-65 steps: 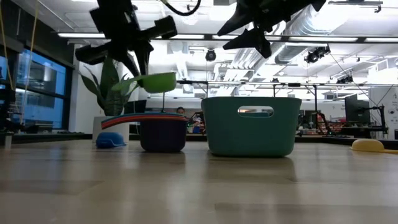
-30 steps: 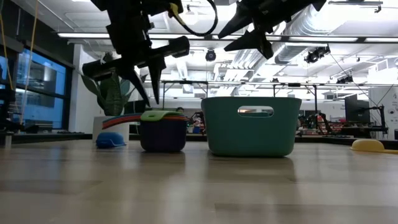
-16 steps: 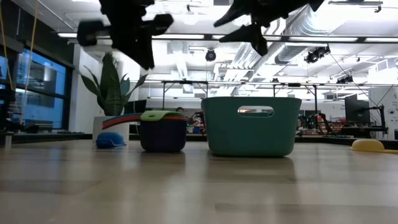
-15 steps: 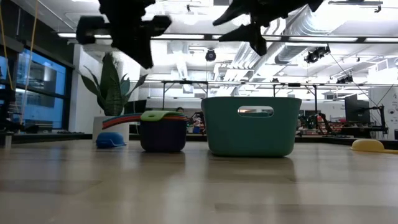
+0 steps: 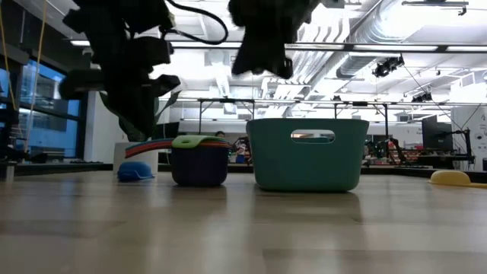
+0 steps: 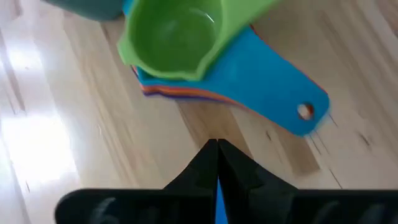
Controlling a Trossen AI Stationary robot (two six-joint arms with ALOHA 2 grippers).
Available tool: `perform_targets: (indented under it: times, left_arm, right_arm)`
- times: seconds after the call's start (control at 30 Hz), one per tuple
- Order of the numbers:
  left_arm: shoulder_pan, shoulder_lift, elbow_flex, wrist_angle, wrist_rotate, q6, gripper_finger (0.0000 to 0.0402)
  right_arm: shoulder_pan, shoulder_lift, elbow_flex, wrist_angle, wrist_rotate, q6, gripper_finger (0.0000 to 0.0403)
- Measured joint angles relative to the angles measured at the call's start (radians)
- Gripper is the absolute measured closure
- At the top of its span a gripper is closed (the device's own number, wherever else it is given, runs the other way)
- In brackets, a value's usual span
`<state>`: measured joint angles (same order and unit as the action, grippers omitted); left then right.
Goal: Nest measuring cups in basket
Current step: Adjust the colored stacked measuring cups
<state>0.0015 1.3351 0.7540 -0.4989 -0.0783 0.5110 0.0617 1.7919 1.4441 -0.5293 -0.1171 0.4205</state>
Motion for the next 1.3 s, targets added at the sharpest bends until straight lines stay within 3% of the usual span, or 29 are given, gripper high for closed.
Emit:
perform_targets:
  times: [0.23,0.47,0.77,1.3]
  left_arm:
    - [-0.002,0.033,-0.002,-0.015,-0.001,-0.006,0.0401]
    - [-0.003,0.091,-0.002,-0.017,0.047,-0.038,0.0401]
    - [-0.021,0.132,-0.002,0.007,0.096,-0.065,0.0401]
    - [-0.106,0.132,-0.003,0.164,0.172,-0.271,0.0401]
  right_arm:
    - [0.026,0.205,0.164,-0.103,0.011,-0.003,0.0399]
    - [0.059,0.328,0.290,-0.246,0.043,0.005,0.0401]
    - [0.076,0.382,0.308,-0.214,0.064,0.094,0.0402]
    - [0.076,0.381,0.313,-0.143,0.109,0.121,0.0403]
